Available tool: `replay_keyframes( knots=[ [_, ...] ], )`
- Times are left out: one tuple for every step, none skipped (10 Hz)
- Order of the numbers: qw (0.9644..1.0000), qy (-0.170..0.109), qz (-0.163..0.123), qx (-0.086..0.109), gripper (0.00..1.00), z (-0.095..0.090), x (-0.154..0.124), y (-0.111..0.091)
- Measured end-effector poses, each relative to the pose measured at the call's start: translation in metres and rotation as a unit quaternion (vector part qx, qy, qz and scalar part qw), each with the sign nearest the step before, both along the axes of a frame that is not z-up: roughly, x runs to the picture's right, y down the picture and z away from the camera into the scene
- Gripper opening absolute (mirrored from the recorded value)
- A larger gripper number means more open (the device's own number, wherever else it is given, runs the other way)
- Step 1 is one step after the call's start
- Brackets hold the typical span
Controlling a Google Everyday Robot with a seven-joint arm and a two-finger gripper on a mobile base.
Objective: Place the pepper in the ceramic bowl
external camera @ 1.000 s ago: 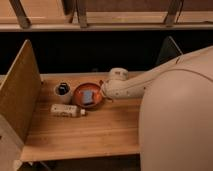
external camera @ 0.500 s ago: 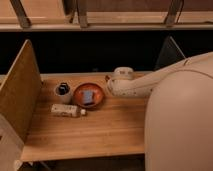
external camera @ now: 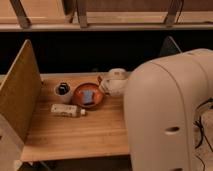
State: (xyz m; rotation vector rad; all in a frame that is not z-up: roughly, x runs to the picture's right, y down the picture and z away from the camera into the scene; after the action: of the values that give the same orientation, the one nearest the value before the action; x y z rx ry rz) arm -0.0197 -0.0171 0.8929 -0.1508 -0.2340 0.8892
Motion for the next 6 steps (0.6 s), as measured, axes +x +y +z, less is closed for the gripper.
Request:
replay_keyframes(
  knots=[
    [0.9999, -0.016, -0.005, 0.0, 0.0, 0.012, -0.014, 0.0],
    [0.9995, -0.032, -0.007, 0.0, 0.0, 0.022, -0.025, -0.002],
    [0.999, -0.044, -0.005, 0.0, 0.0, 0.027, -0.032, -0.002],
    [0.9989, -0.048, -0.005, 0.001, 0.02, 0.029, -0.035, -0.003],
    [0.9989, -0.047, -0.004, 0.001, 0.08, 0.029, -0.034, -0.003],
    [0.9989, -0.047, -0.004, 0.001, 0.18, 0.029, -0.033, -0.003]
  ],
)
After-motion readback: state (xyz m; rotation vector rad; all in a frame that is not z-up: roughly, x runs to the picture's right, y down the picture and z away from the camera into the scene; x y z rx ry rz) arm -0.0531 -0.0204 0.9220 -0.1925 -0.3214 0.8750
